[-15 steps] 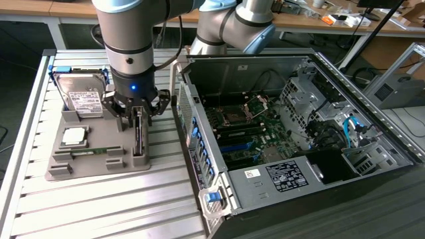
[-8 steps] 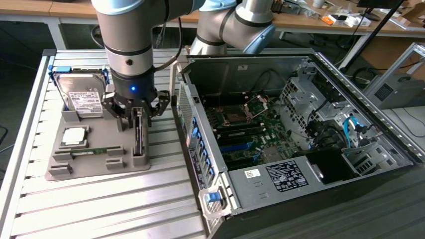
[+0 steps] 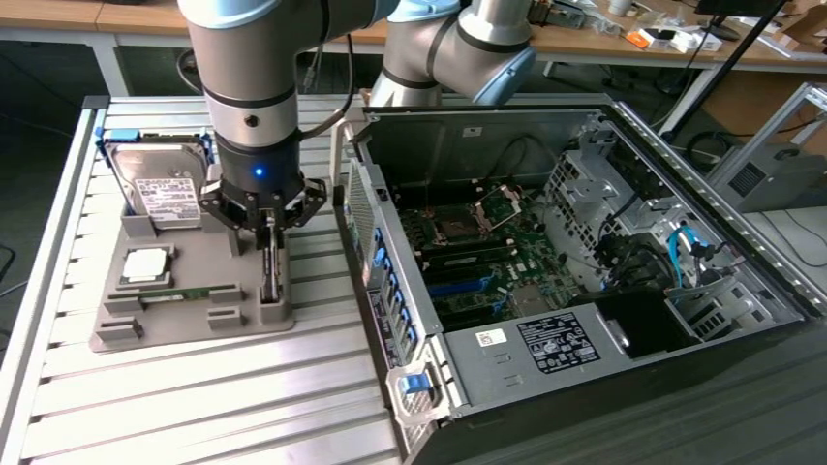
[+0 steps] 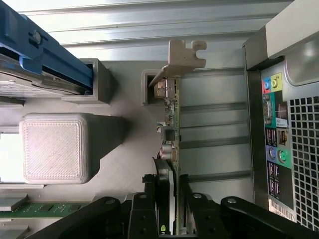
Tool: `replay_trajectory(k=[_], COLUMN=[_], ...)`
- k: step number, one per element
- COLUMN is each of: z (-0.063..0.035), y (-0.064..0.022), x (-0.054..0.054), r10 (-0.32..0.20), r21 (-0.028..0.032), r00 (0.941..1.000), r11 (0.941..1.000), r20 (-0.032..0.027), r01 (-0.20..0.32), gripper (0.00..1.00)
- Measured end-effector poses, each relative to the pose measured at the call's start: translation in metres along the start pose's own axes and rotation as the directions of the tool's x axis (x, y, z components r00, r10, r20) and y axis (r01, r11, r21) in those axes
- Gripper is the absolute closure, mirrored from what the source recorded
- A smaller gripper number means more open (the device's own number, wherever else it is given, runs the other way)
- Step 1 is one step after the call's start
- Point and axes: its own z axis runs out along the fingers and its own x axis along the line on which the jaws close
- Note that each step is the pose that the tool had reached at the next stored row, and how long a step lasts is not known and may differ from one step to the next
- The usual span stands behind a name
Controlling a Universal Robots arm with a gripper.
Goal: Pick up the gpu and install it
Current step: 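Pick up the gpu and move the gpu toward the slot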
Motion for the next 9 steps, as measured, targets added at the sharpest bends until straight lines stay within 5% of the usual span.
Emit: replay_trajectory(k=[9], z=[0.0001], y=[0.0], x=[0.0], r10=[0.0], r21=[-0.0001], r00=[1.0], r11=[1.0], r20=[0.0002], r01=[0.0], gripper=[0.73])
